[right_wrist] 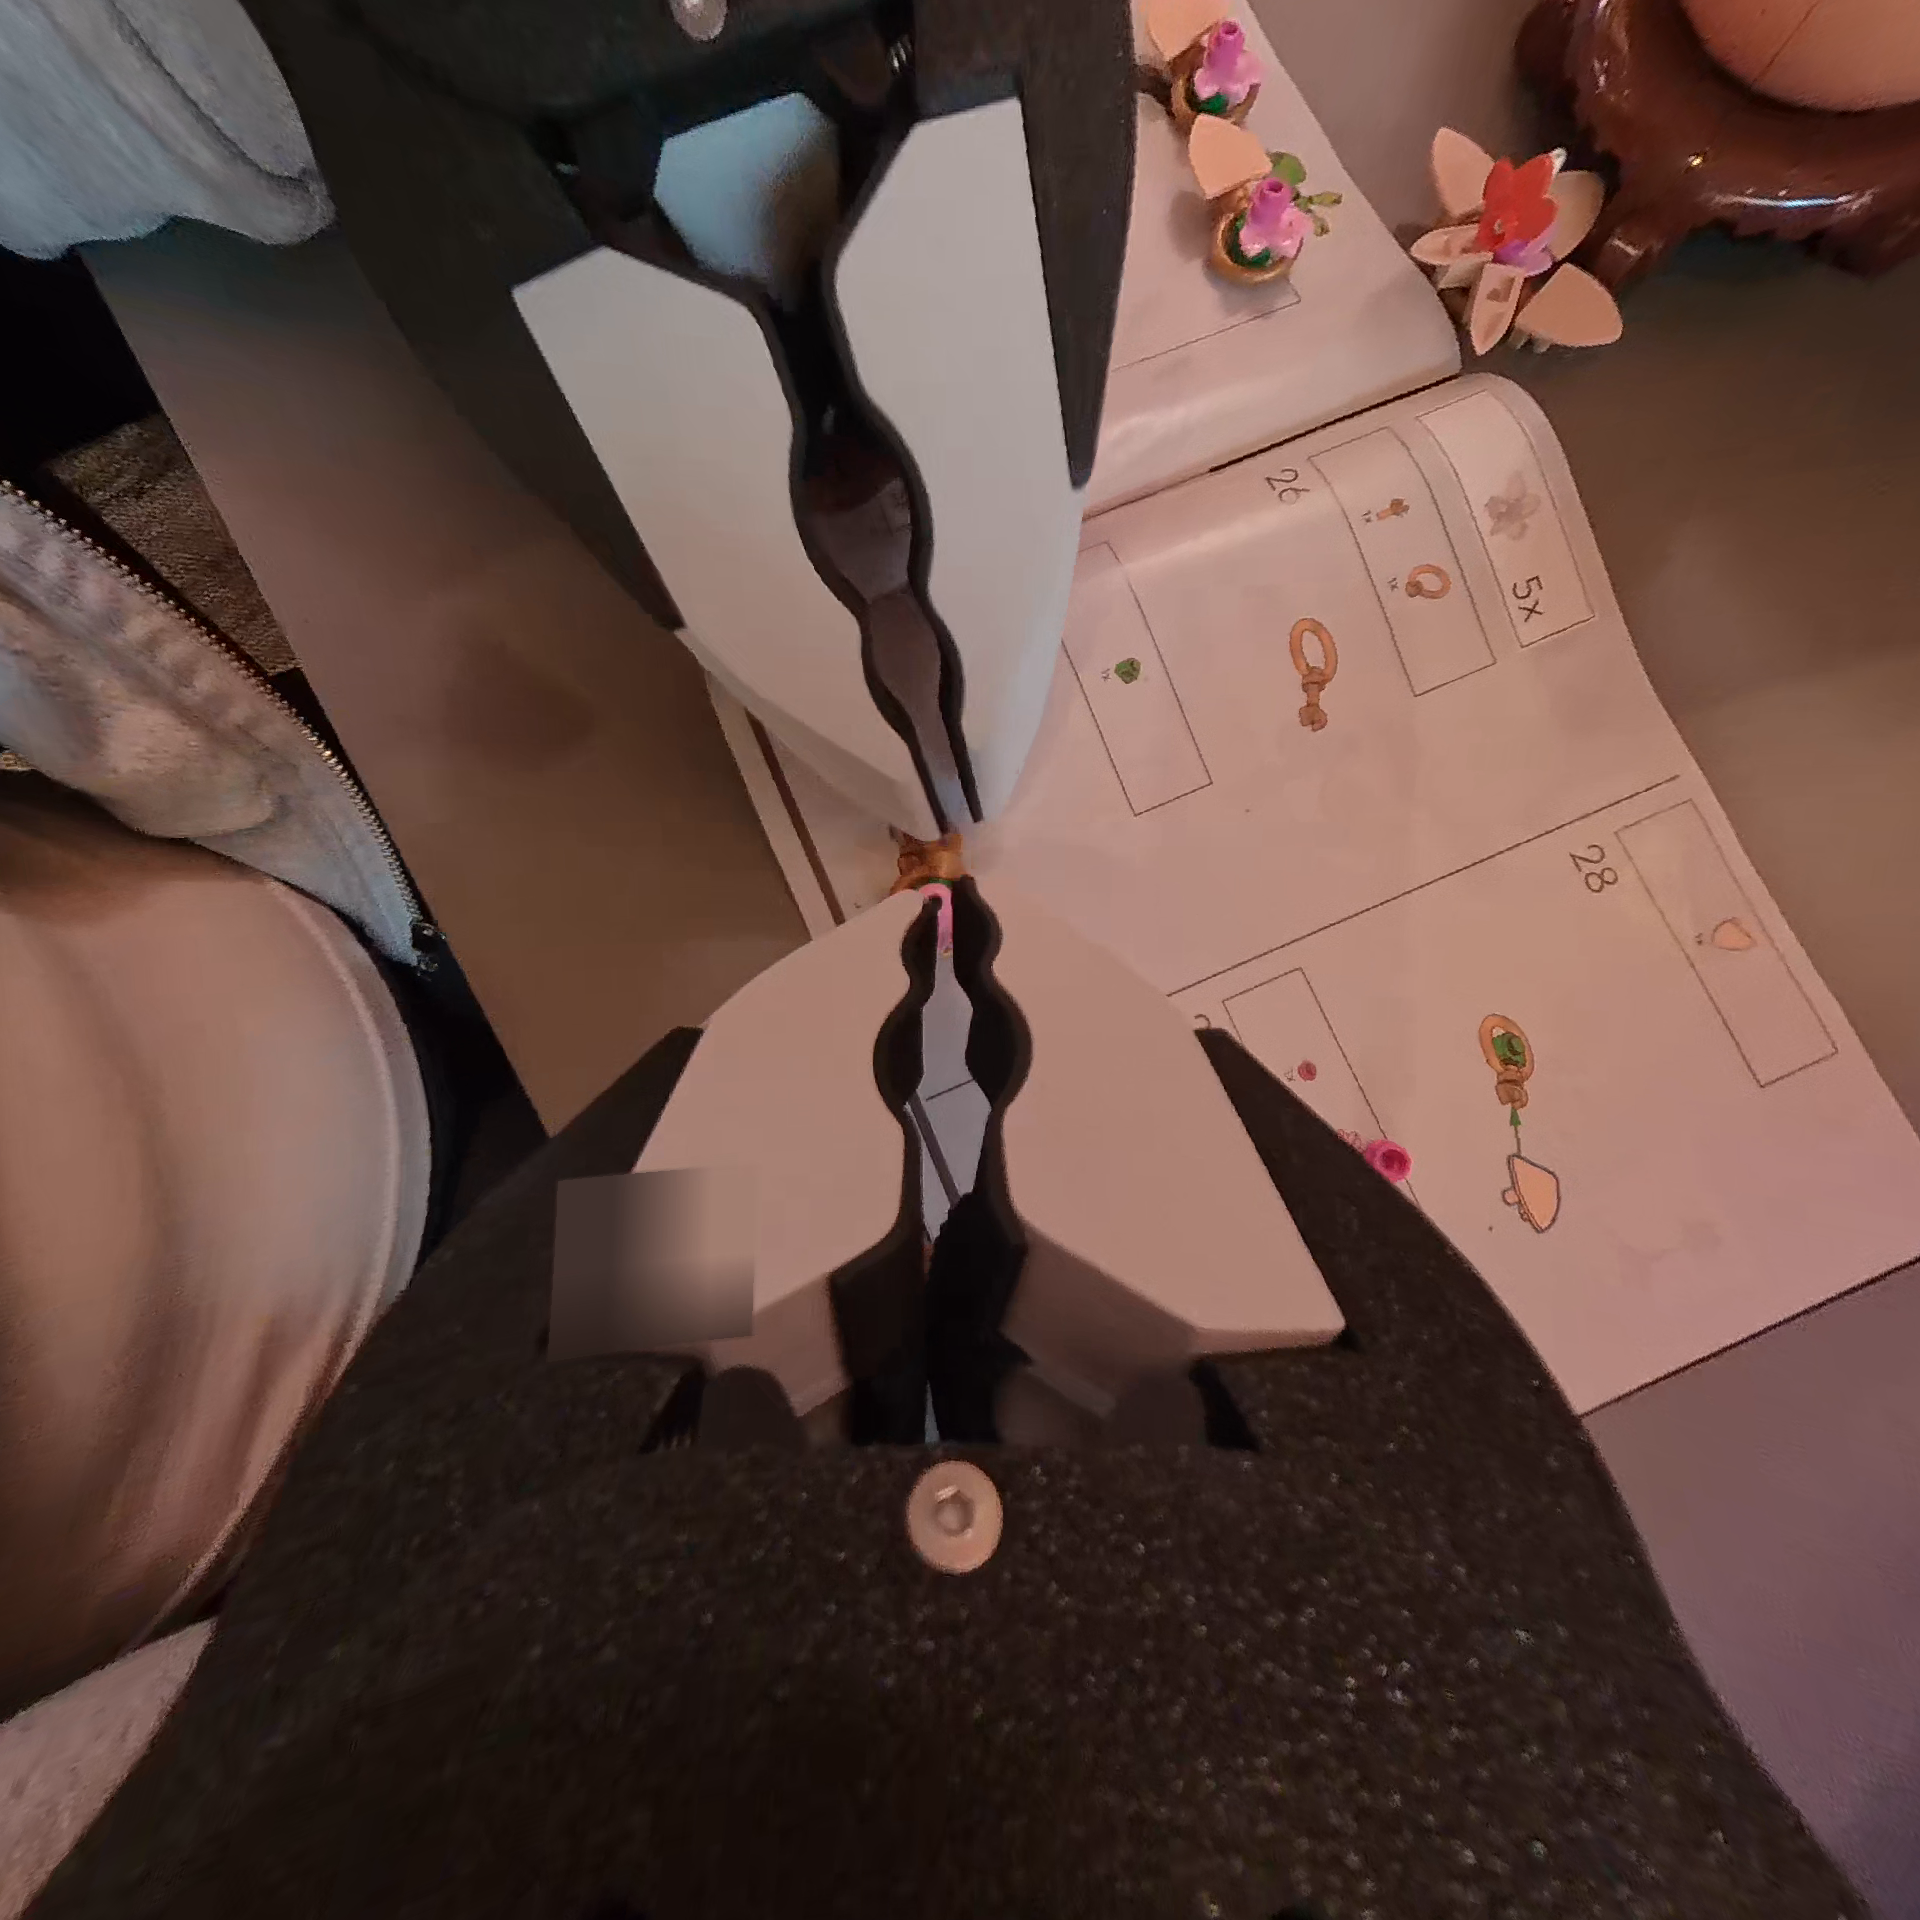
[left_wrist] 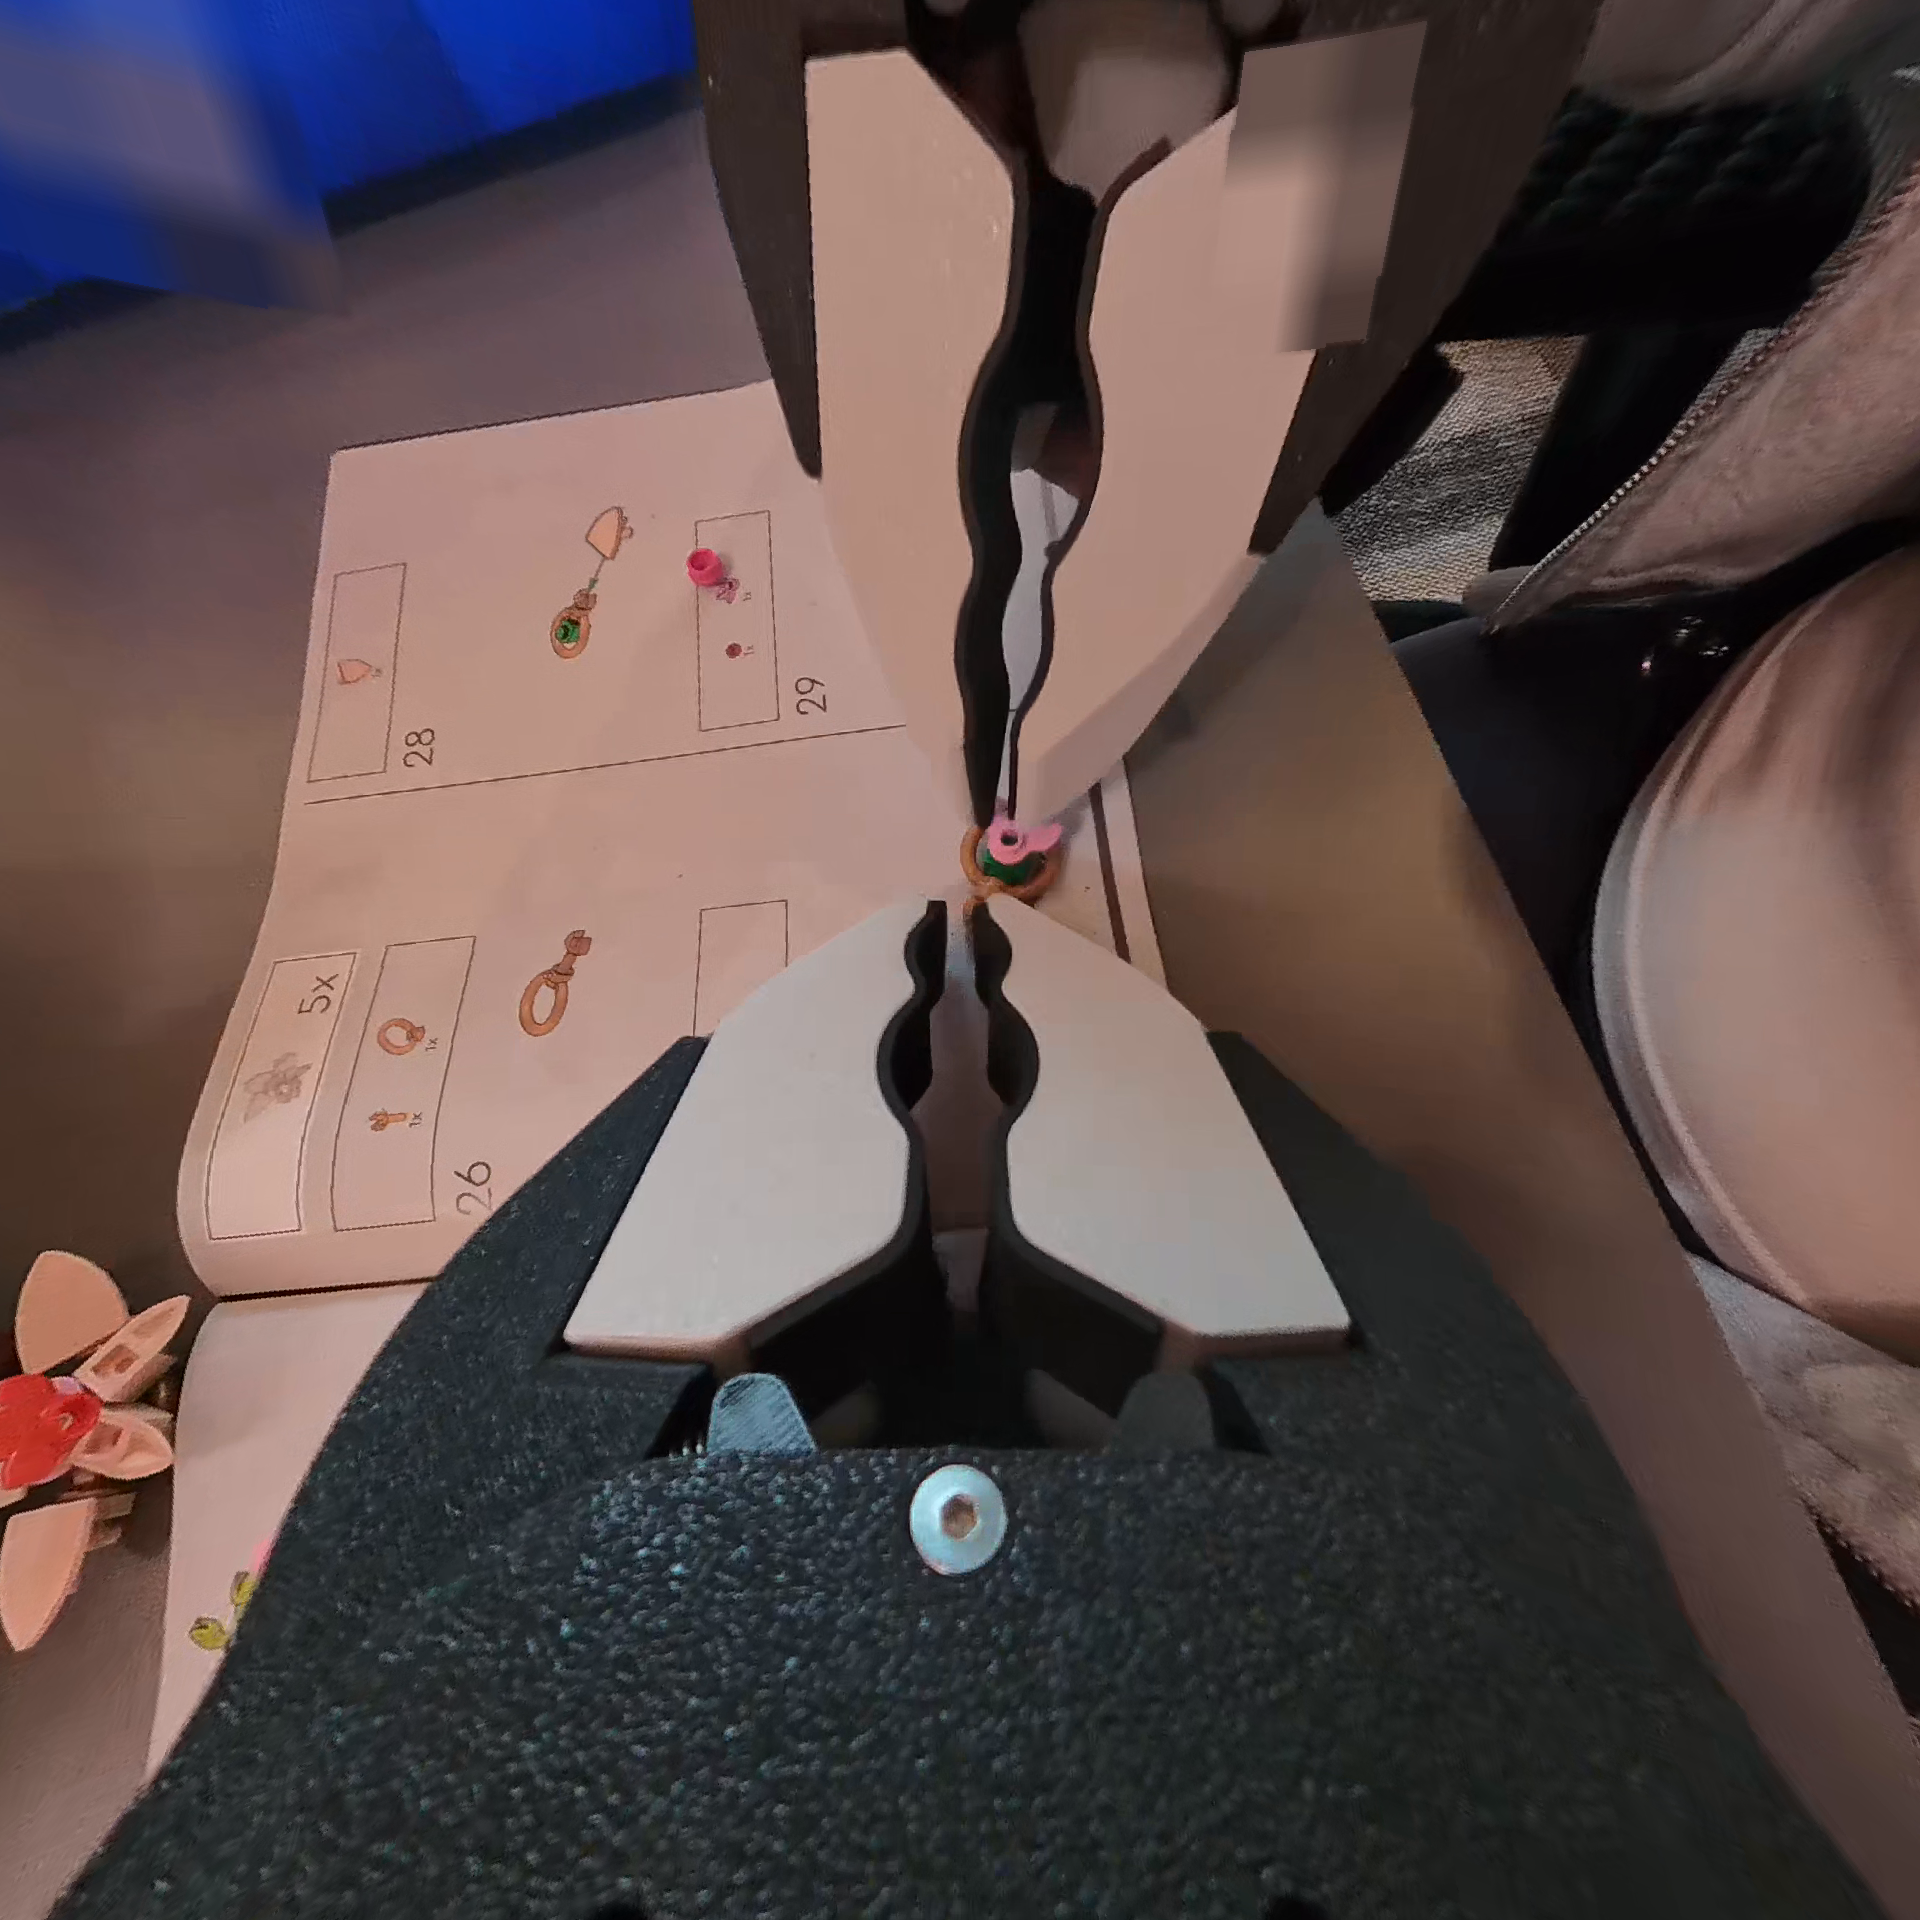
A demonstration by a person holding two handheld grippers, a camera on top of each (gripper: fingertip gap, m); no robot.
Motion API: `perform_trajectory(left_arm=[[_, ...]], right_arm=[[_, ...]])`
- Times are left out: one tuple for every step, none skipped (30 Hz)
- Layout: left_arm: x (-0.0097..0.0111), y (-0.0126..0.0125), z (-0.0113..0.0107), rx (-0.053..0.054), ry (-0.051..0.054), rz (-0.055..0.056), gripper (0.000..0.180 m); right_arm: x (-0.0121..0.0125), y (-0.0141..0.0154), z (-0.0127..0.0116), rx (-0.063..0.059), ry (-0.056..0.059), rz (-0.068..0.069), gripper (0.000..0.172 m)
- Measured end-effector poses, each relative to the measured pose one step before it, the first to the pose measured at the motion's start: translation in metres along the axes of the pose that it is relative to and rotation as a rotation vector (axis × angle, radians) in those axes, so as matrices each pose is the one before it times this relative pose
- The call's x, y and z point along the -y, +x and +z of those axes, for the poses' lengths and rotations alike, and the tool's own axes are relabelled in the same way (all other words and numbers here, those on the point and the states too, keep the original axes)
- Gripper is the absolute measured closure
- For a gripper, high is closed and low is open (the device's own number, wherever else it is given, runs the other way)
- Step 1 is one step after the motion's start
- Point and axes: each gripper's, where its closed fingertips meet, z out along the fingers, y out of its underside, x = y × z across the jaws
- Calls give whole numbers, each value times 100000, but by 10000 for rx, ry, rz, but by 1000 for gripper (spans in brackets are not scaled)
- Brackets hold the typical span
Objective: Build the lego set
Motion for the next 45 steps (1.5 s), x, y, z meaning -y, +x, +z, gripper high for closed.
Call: perform_trajectory(left_arm=[[-40, 54, 45, -49, 4, -24, 175], [-43, 17, 6, -14, 10, -15, 176], [41, -10, -44, 8, 62, -19, 176], [-38, -13, -29, -2, 5, -18, 176], [-81, 14, 16, -23, -21, -9, 176], [-24, 55, 24, -32, 11, -7, 176], [-2, 70, 39, -40, 2, 5, 177], [4, 70, 23, -38, -8, 16, 177], [1, 46, 18, -21, -5, 15, 177], [-1, 47, 15, -27, -4, 7, 177], [-23, 61, 25, -50, -7, -1, 177], [-33, 52, 31, -44, -10, -12, 177], [-34, 37, 29, -27, -9, -10, 177], [-11, 2, 3, -10, 1, -2, 177], [-7, 7, 5, -11, 4, -6, 177], [-5, -4, 6, -14, 8, -17, 177], [-19, 2, -7, -14, 3, -16, 177], [-6, 4, 0, -6, 11, -4, 177], [2, 2, 7, 5, 14, -1, 177], [-2, 1, -8, 10, 6, 2, 177], [4, 4, 1, 13, 3, 15, 177], [2, -2, 0, 15, 1, 20, 177], [-2, 8, -6, 9, 2, 12, 177], [9, -5, 7, 0, 6, -7, 177], [12, -4, -11, 4, 14, -11, 178], [13, -22, -14, 13, 19, -5, 178], [24, -13, -15, 11, 17, -12, 178], [19, -32, -26, 10, 24, -23, 178], [44, -54, -39, 20, 41, -34, 178], [32, -73, -52, 28, 39, -45, 178], [44, -43, -73, 14, 44, -40, 178], [80, 23, -106, -18, 75, -24, 178], [126, -9, -160, -3, 109, -23, 178], [149, -63, -204, 14, 117, -25, 178], [177, -171, -278, 66, 129, -30, 177], [228, -267, -355, 132, 135, -29, 176], [239, -329, -435, 163, 141, -29, 173], [208, -334, -468, 167, 125, -45, 172], [158, -295, -482, 153, 98, -45, 172], [187, -197, -457, 98, 120, -64, 172], [176, 10, -368, -17, 98, -122, 172], [81, 248, -260, -127, -1, -175, 172], [-71, 438, -127, -201, -111, -219, 172], [-207, 673, 23, -298, -231, -208, 173], [-169, 710, 175, -251, -231, -177, 173]], right_arm=[[-55, -24, 120, 48, -110, 4, 170], [-122, -72, 111, 66, -137, -30, 170], [-14, -85, 87, 69, -51, 3, 170], [29, -35, 43, 37, -19, 44, 170], [8, -43, 27, 47, -24, 23, 170], [16, -9, 14, 4, -34, -5, 170], [-5, 5, 6, -5, -62, -6, 170], [-3, -10, 5, -13, -89, 4, 170], [-9, 12, -7, -16, -117, 22, 170], [-16, -20, 4, 18, -143, 36, 170], [-24, -10, 7, 32, -158, 67, 171], [-31, -6, -1, 52, -184, 95, 171], [-28, -1, 7, 78, -212, 99, 171], [-33, -28, 9, 107, -241, 86, 170], [-25, -85, 18, 132, -241, 67, 171], [-32, -45, 7, 83, -230, 43, 171], [-17, 1, -1, 37, -198, 19, 171], [-26, -8, 10, 38, -172, 44, 171], [-22, 3, -5, 20, -155, 70, 171], [-11, 3, 3, -27, -121, 13, 170], [-20, -13, -4, -58, -103, -10, 170], [-13, -2, -3, -71, -98, 12, 170], [-10, -8, 0, -76, -89, 1, 170], [-14, -4, 4, -48, -62, 12, 170], [-21, 0, -1, -36, -54, 12, 170], [-6, -2, -5, -39, -67, -9, 170], [-11, -4, -1, -55, -96, 11, 170], [-8, -2, 3, -106, -135, -65, 170], [-9, 5, -1, -108, -137, -99, 170], [-3, 1, -1, -46, -92, -81, 170], [-9, -2, -1, 44, -26, -21, 170], [5, -4, 4, 86, 7, 32, 170], [2, 0, -2, 46, 16, 27, 170], [20, 2, 6, -32, 20, -31, 170], [10, 0, -12, -80, 6, -138, 170], [63, -11, -14, -54, 31, -354, 170], [63, 27, -40, -53, 129, -216, 170], [152, -91, -174, 100, 239, 56, 170], [505, -107, -521, 188, 546, 209, 165], [625, 164, -783, 31, 685, 237, 163], [292, 503, -791, -168, 496, 140, 163], [-297, 550, -607, -185, 128, -41, 164], [-804, 585, -390, -182, -166, -42, 164], [-997, 540, -140, -138, -285, 48, 165], [-865, 141, 45, 85, -203, 57, 167]])
